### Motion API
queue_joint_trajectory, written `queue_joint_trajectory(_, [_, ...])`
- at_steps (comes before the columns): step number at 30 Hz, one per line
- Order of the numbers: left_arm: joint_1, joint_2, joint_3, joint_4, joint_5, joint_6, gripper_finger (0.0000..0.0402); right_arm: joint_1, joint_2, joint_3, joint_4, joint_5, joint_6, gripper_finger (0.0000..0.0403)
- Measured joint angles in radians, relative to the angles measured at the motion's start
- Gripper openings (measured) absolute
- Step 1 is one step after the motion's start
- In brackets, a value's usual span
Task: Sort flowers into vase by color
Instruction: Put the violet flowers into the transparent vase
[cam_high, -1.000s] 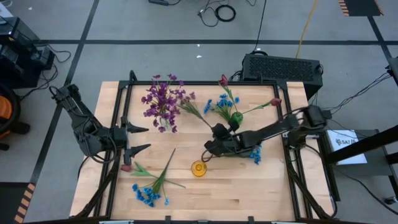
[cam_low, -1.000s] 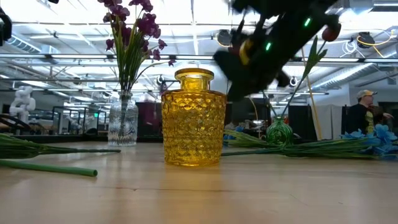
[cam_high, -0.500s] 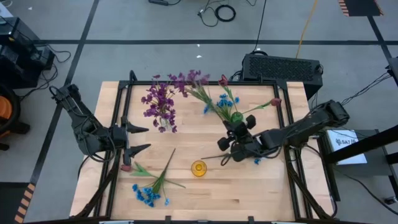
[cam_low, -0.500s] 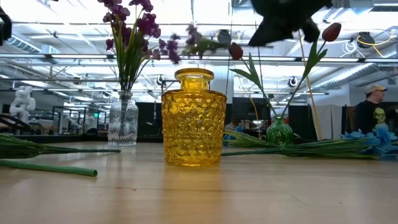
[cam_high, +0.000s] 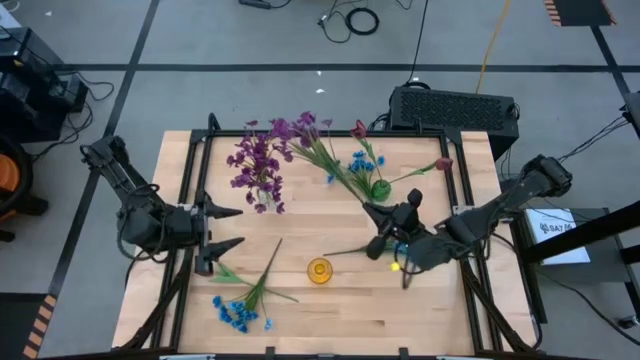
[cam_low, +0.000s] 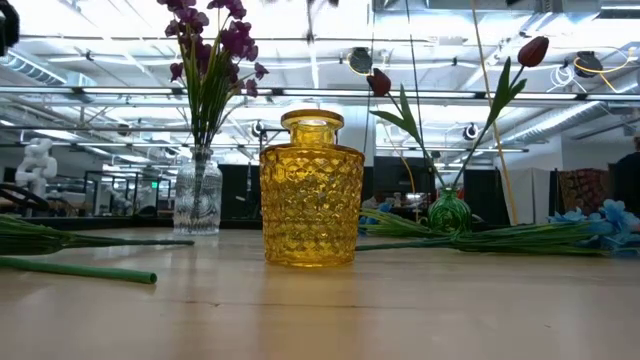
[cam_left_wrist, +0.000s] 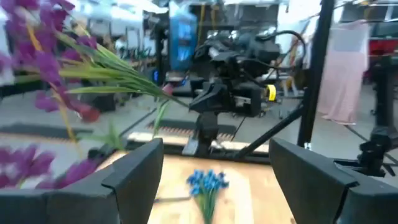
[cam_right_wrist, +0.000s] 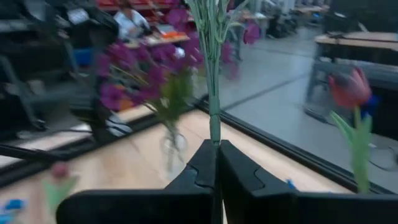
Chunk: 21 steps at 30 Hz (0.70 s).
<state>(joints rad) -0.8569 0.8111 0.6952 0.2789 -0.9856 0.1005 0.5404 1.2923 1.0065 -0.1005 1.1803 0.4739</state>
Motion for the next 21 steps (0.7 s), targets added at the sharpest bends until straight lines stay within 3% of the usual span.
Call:
queue_joint_trajectory(6, [0.035,0.101,0.0,0.222,0.024,0.151,0.0298,0.078,0.007,0.0,0.287,-0.021,-0.233,0.0])
queue_joint_trajectory(11, [0.078,0.171,0.0,0.384,0.12,0.193,0.0297,0.108,0.078,0.0,0.616,-0.13,-0.424,0.0])
queue_joint_trajectory(17, [0.097,0.26,0.056,0.416,0.195,0.193,0.0297,0.099,0.222,0.0,1.032,-0.302,-0.608,0.0])
queue_joint_trajectory(21, [0.11,0.332,0.105,0.416,0.201,0.195,0.0297,0.072,0.289,0.0,1.167,-0.359,-0.632,0.0])
